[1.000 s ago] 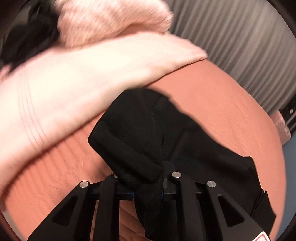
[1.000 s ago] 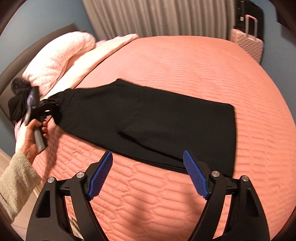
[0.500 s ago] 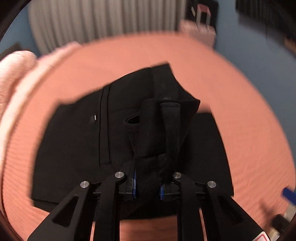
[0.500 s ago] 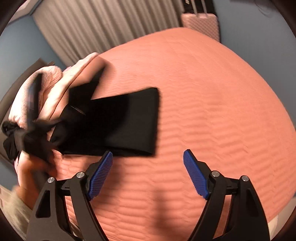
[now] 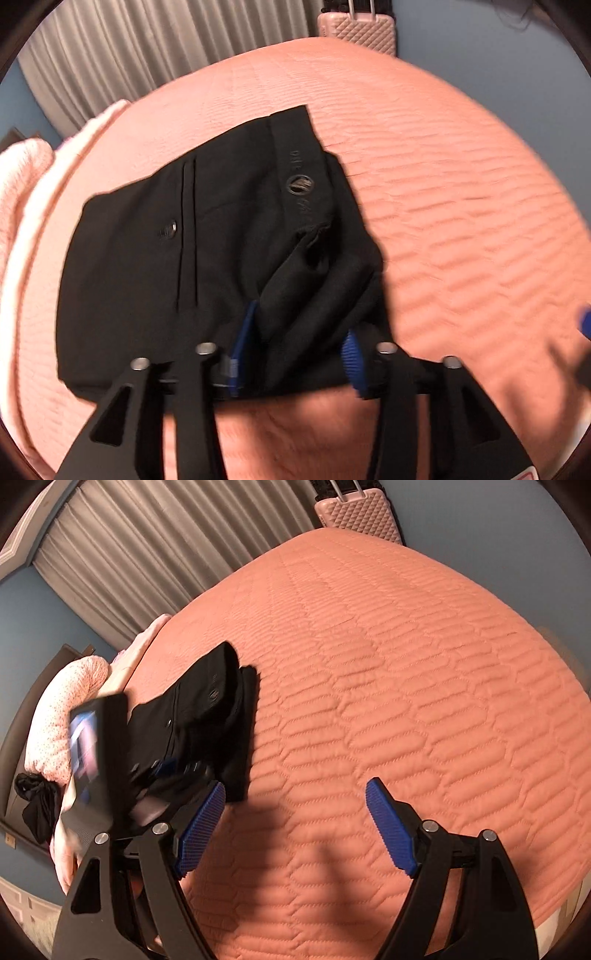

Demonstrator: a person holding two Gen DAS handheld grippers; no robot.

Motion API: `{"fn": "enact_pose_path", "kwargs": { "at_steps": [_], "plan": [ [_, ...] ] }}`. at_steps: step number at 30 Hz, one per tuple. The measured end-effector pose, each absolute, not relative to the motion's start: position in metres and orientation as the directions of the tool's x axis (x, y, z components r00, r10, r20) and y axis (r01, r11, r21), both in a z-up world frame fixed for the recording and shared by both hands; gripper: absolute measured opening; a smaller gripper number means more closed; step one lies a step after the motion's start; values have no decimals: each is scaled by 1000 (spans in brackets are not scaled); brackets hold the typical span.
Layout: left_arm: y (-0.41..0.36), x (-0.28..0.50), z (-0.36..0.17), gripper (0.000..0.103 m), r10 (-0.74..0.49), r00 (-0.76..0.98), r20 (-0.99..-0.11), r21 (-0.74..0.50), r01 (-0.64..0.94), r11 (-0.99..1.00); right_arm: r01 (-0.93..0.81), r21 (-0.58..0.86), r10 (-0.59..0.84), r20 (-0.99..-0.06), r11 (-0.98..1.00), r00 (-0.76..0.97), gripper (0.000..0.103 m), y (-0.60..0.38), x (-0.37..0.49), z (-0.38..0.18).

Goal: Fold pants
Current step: 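Lower the folded trousers with the left tool and open it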

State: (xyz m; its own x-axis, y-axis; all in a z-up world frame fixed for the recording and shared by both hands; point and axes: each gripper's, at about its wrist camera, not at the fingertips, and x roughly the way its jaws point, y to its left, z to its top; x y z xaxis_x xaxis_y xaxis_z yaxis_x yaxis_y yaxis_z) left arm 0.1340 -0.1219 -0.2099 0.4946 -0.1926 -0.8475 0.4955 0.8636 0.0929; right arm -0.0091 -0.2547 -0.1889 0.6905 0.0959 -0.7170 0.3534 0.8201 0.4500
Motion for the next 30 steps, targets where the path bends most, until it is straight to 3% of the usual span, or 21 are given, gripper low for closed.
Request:
{"fn": "enact_pose_path", "kwargs": {
  "at_steps": [1,4,5,6,7,9,15,17,20,24,26,29,30],
  "plan": [
    [-113,120,-201,68,-233,505,-831,66,504,861,341,453,104,-712,824,694,77,-257,-6,-186],
    [-86,77,-162,77,-332,556,-762,37,549,835,264,472,177,-701,841,691,74,-252,18,-183],
    [-73,62,-155,78,-347,582,-736,59,566,822,226,483,223,-706,846,673,55,-246,32,-184],
    [-61,51,-150,79,-338,608,-719,94,566,819,203,480,247,-715,854,654,46,-239,45,-186],
    [-53,48,-148,79,-333,622,-709,110,564,818,177,475,269,-725,862,634,45,-232,57,-189],
    [-26,46,-142,79,-258,663,-703,171,509,844,138,463,302,-747,875,593,45,-215,84,-203],
    [42,69,-141,79,-133,629,-766,125,348,929,112,453,321,-764,884,559,45,-183,126,-215],
    [63,77,-146,79,-83,603,-793,114,282,953,126,415,299,-804,901,515,32,-178,134,-224],
    [90,92,-147,79,-32,589,-807,119,215,969,111,431,296,-763,896,574,16,-180,110,-195],
    [121,106,-155,84,29,578,-816,140,149,979,154,383,268,-832,911,486,19,-188,105,-239],
    [128,117,-158,84,46,570,-820,150,137,979,227,417,245,-808,880,536,39,-202,93,-221],
    [139,128,-145,84,61,616,-785,164,111,980,272,289,60,-778,918,626,39,-201,76,-178],
    [144,136,-143,84,53,625,-779,148,102,984,248,299,73,-761,921,645,39,-197,80,-168]
  ]
}}
